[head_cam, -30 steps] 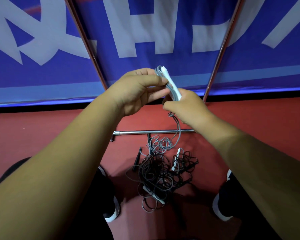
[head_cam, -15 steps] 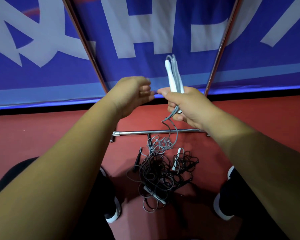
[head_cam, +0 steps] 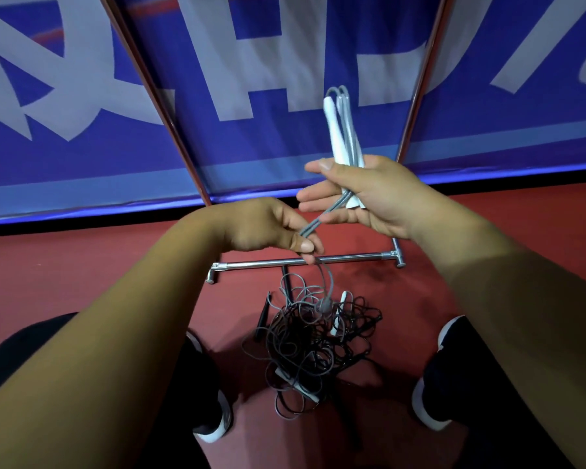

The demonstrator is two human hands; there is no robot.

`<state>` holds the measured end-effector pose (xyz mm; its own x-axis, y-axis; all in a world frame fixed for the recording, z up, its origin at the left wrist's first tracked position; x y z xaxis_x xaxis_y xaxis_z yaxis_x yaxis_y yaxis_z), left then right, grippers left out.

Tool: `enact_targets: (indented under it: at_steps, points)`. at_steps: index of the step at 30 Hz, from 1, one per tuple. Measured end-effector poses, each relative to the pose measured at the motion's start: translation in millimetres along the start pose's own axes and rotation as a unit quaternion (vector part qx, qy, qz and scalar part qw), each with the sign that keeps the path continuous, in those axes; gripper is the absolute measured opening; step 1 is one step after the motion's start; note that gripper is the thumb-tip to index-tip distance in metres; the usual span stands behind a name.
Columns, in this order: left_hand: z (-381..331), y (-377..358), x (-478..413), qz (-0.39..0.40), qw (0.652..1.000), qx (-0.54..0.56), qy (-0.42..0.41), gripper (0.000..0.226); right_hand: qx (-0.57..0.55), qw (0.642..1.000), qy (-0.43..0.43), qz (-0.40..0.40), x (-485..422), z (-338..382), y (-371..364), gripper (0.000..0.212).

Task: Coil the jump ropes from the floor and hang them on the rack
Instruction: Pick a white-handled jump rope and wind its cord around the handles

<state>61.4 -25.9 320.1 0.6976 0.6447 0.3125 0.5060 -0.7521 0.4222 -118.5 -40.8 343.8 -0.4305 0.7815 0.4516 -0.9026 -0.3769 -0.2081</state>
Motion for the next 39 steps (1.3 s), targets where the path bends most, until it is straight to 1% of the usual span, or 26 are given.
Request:
enact_targets:
  at_steps: [3,5,7,8,10,11,12,14,15,16,18,20,21,23,25,28,31,33,35,37,39]
  points:
    - [12.4,14.5,-4.2,-0.081,0.989,-0.122,0.034,0.012,0.046,0.997,-0.056,0.024,2.0,-8.7,0.4,0.044]
    - [16.8,21.1,-3.1,-0.117,0.973,-0.193,0.051,0.007,0.077,0.992,-0.087,0.040,2.4,-17.1,-0.8,0.039]
    - [16.5,24.7,-2.0,-0.147,0.965,-0.212,0.052,0.008,0.099,0.986,-0.116,0.066,3.8,-23.4,-3.6,0.034]
    - [15.8,27.2,-1.4,-0.170,0.962,-0.210,0.046,0.009,0.108,0.981,-0.137,0.081,5.4,-25.8,-5.3,0.037]
    - [13.4,33.9,2.2,-0.226,0.958,-0.177,0.023,0.010,0.126,0.967,-0.181,0.125,10.6,-30.0,-8.9,0.043]
    - [12.7,36.5,3.9,-0.240,0.962,-0.131,0.000,0.012,0.137,0.957,-0.203,0.155,14.2,-31.6,-11.0,0.044]
    - [11.2,37.6,5.3,-0.235,0.969,-0.064,-0.034,0.014,0.145,0.945,-0.226,0.187,18.2,-33.2,-13.3,0.045]
    - [5.3,34.3,8.5,-0.195,0.974,0.075,-0.089,0.020,0.158,0.918,-0.261,0.252,26.1,-36.7,-19.2,0.052]
    - [1.6,30.8,8.8,-0.168,0.973,0.117,-0.103,0.018,0.168,0.905,-0.272,0.279,29.0,-38.7,-22.5,0.056]
    - [-3.1,26.9,7.7,-0.139,0.975,0.130,-0.115,0.016,0.184,0.893,-0.281,0.298,30.6,-41.7,-25.5,0.059]
    - [-12.3,19.2,3.5,-0.095,0.981,0.100,-0.137,0.015,0.236,0.873,-0.297,0.305,29.8,-50.8,-28.5,0.064]
    - [-20.1,12.8,-0.5,-0.072,0.986,0.056,-0.143,0.016,0.289,0.860,-0.316,0.278,24.0,-61.2,-26.2,0.065]
    - [-22.9,10.9,-1.8,-0.067,0.987,0.039,-0.141,0.015,0.311,0.855,-0.324,0.259,21.0,-65.2,-24.1,0.062]
    - [-27.4,8.1,-2.4,-0.067,0.989,0.009,-0.132,0.016,0.349,0.845,-0.340,0.220,16.2,-71.0,-20.6,0.045]
    - [-30.5,7.5,-2.0,-0.082,0.989,-0.030,-0.115,0.022,0.365,0.845,-0.354,0.168,10.9,-74.4,-15.5,0.028]
    - [-33.4,2.5,-5.6,-0.090,0.983,-0.110,-0.114,0.028,0.380,0.849,-0.357,0.088,2.2,-78.6,-4.3,0.027]
    - [-32.8,-7.9,-10.1,-0.078,0.968,-0.206,-0.117,0.024,0.388,0.846,-0.365,0.025,-5.3,-80.0,8.8,0.021]
    - [-31.6,-13.6,-11.0,-0.057,0.957,-0.257,-0.121,0.027,0.374,0.856,-0.355,-0.036,-11.9,-77.6,18.4,0.022]
    - [-28.6,-16.0,-12.4,-0.054,0.950,-0.290,-0.098,0.034,0.352,0.872,-0.327,-0.098,-18.9,-73.2,25.6,0.024]
    - [-22.0,-15.6,-14.8,-0.069,0.959,-0.273,-0.038,0.037,0.297,0.900,-0.282,-0.151,-25.7,-67.3,29.9,0.027]
    - [-13.9,-16.3,-16.2,-0.083,0.968,-0.234,0.042,0.031,0.192,0.939,-0.221,-0.178,-29.7,-60.3,28.9,0.032]
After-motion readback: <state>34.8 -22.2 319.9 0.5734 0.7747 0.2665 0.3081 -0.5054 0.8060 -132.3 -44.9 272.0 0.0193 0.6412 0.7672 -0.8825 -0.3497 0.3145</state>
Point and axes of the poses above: each hand's wrist, its own x-axis away from the middle knuckle, its own y-axis out of the back of the hand, z = x × y, the point moved 4 cm from there along -x, towards the middle knuckle, and after that the axes turned 9 degrees about -y, right-handed, at the moved point
